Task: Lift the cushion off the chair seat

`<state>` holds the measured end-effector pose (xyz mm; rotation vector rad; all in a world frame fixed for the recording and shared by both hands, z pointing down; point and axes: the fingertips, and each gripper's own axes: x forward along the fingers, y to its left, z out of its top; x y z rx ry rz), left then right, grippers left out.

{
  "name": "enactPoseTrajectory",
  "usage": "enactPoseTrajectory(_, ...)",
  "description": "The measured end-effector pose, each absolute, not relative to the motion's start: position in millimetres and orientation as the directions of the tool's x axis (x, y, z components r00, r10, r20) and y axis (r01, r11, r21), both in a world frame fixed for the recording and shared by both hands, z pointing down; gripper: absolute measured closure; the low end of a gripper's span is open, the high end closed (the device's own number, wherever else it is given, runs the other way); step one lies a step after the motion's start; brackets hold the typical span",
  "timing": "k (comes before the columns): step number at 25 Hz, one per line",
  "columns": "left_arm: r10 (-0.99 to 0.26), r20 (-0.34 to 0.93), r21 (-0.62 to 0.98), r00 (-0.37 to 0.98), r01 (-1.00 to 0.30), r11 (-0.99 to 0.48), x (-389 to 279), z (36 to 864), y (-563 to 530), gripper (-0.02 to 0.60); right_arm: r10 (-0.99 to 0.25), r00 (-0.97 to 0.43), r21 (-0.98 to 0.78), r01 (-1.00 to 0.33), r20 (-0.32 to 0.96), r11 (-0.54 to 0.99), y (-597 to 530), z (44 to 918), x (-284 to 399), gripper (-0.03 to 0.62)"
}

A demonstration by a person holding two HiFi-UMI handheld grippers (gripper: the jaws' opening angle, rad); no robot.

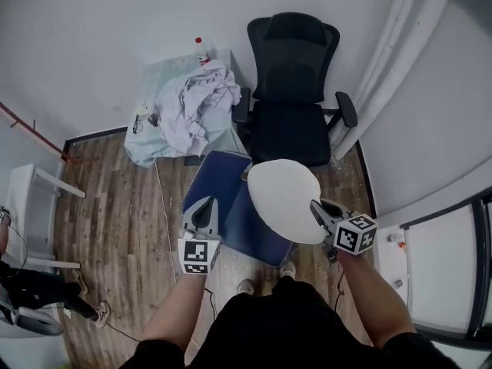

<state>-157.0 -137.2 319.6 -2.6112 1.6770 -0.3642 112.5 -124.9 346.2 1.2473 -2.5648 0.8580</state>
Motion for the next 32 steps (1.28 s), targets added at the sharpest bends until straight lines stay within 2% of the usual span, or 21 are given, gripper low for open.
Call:
enactPoseTrajectory(15,-0.946,0.103,-0.178,0.308,-0.930,-0.322,-204.3,247.3,-143.1,0.577,-0.672,-0.699,-0.404,-0.703,0.245,0.585,-153.2,258.7,95.6,0.553)
enactPoseTrajectory(25,-0.962,0.056,-0.196,0.268,-0.942,-0.273,-216.7,207.2,-158.8,0.577,-0.726,-0.656,-0.383,-0.737,0.205,0.557,-171.4,221.6,129.6,0.553)
enactPoseTrajectory(32,-0.957,0.036,-0.191,0.288,-0.938,-0.289,-205.8,201.0,-171.3,0.577,-0.769,-0.615,-0.356,-0.768,0.174,0.533,-182.1,208.1,143.7,0.553)
